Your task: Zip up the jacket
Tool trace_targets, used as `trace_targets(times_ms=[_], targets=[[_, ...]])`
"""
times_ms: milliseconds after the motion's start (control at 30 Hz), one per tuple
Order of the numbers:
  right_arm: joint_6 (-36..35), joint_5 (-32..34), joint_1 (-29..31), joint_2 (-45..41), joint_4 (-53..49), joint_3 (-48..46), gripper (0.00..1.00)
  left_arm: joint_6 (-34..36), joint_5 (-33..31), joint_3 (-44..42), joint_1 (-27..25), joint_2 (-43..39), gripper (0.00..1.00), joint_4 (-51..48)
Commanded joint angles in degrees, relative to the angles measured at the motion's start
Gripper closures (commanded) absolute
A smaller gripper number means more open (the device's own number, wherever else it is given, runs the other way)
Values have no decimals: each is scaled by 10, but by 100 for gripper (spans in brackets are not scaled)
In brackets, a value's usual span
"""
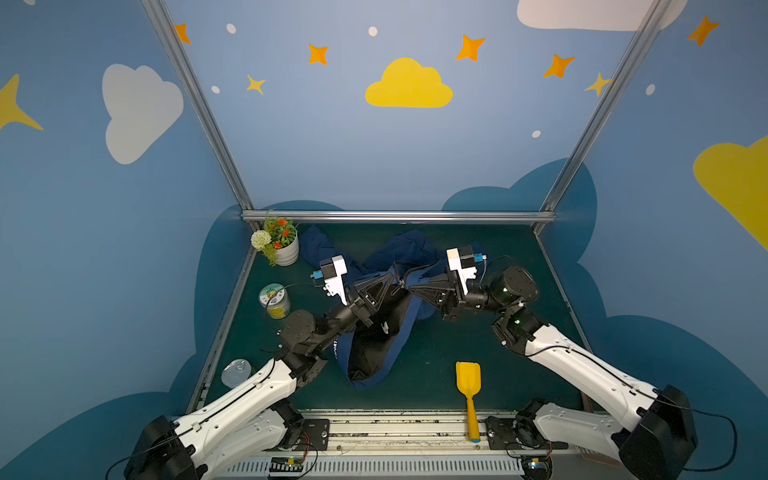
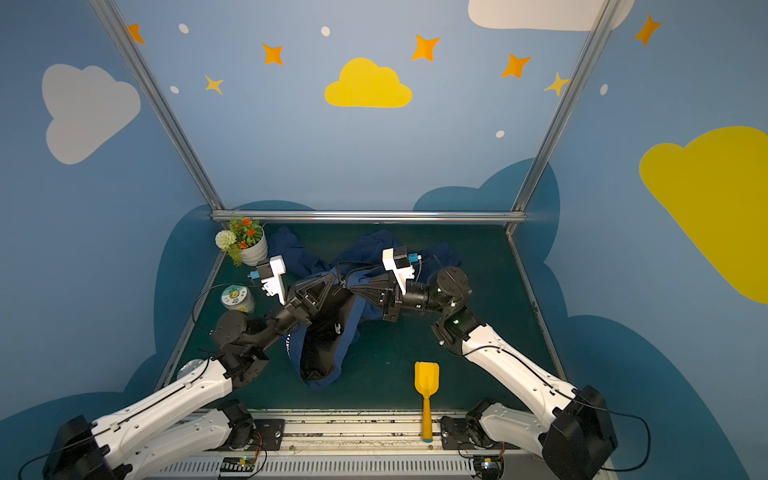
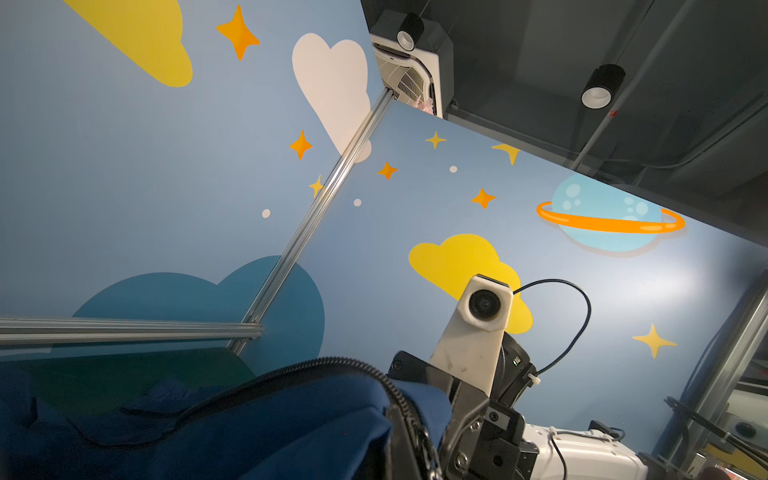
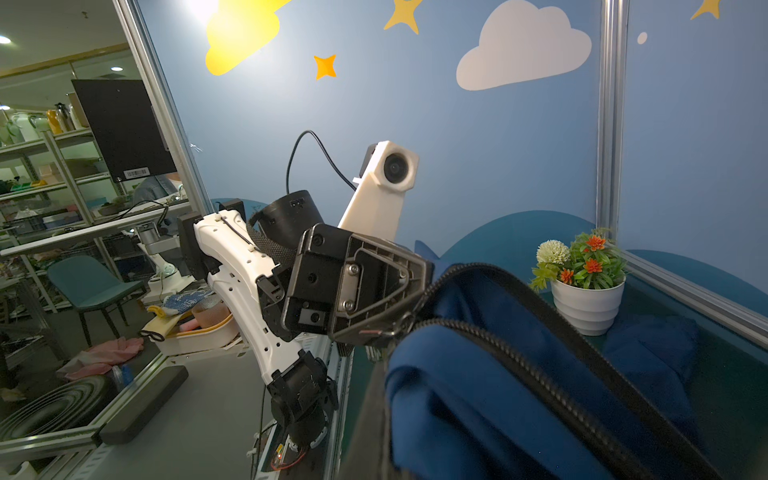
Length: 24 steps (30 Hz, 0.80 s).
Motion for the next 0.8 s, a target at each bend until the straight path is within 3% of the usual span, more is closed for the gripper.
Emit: trace_targets(times_ms=[0,433,767], targets=[[-7,3,-1,-4,10,11,100,2,-3,24,-2,-3,97,31],[-7,5,-2,-7,9,18,100,2,3,26,-6,9,97,29],[-14,41,-3,-27,12,6,100,41,-8,35,-12,-10,97,-17]])
